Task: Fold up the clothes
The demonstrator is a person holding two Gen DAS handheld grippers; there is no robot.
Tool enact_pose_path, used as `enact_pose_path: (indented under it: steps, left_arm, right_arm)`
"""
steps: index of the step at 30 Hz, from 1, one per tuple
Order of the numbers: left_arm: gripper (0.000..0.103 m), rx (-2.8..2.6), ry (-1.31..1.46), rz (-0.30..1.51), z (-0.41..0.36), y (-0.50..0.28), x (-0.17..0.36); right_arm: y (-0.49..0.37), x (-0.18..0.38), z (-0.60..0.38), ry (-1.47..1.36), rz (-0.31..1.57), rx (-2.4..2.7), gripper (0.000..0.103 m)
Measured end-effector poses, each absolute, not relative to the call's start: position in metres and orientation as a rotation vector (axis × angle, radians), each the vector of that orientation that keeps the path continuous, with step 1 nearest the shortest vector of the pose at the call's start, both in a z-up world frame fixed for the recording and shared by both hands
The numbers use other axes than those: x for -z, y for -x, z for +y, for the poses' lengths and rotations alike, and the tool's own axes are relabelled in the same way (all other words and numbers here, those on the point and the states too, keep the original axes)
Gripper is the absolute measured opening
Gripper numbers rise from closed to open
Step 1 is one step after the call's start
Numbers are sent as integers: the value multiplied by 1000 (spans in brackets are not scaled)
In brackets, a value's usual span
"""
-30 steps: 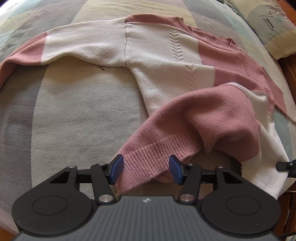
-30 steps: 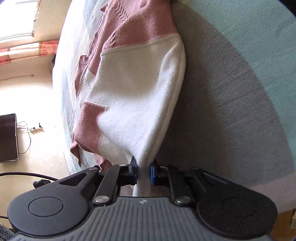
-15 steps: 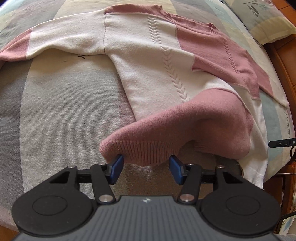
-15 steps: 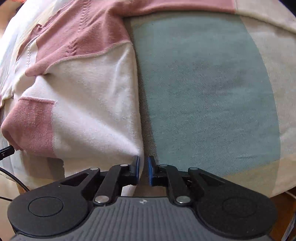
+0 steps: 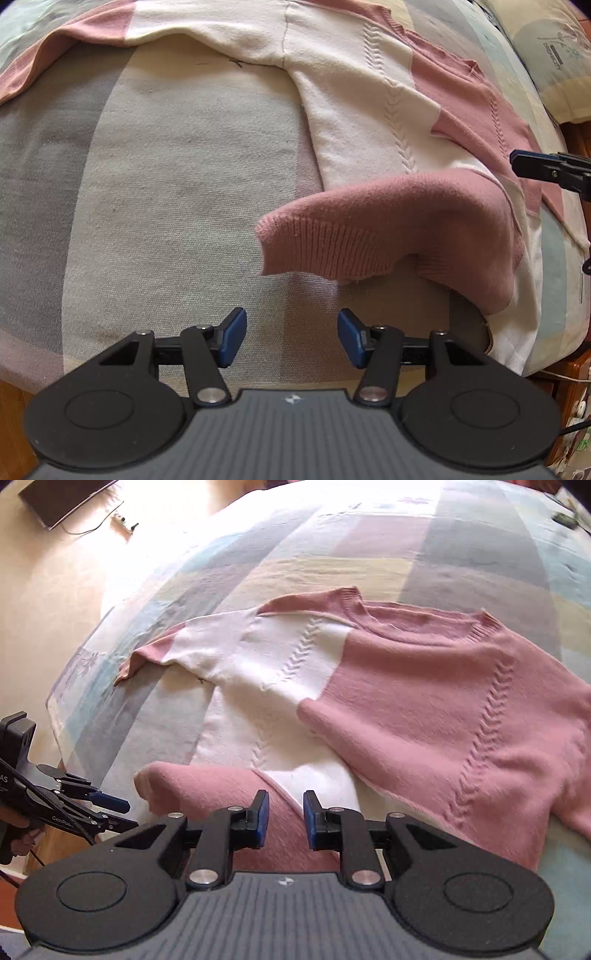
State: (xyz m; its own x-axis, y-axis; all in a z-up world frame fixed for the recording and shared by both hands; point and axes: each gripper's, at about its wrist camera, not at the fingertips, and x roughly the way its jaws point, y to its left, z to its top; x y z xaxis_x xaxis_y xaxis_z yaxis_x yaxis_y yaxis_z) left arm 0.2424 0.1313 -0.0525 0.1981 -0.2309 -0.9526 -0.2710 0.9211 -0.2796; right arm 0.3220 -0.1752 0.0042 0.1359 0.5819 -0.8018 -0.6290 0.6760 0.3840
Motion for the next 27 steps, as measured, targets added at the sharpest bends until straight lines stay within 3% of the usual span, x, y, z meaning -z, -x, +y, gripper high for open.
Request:
enact_pose_path:
  steps: [9, 15, 27]
  left_arm:
    - [54, -223, 646, 1308, 179, -217, 55]
    - [54, -208, 722, 1223, 184, -228, 56]
    - [52, 58, 854, 1100, 165, -327, 103]
  right_arm:
    - [-304, 26, -124, 186, 1316, -1047, 28]
    - [-277, 55, -158, 253, 1527, -1018, 29]
    - [-290, 21, -201, -51, 1429, -991, 39]
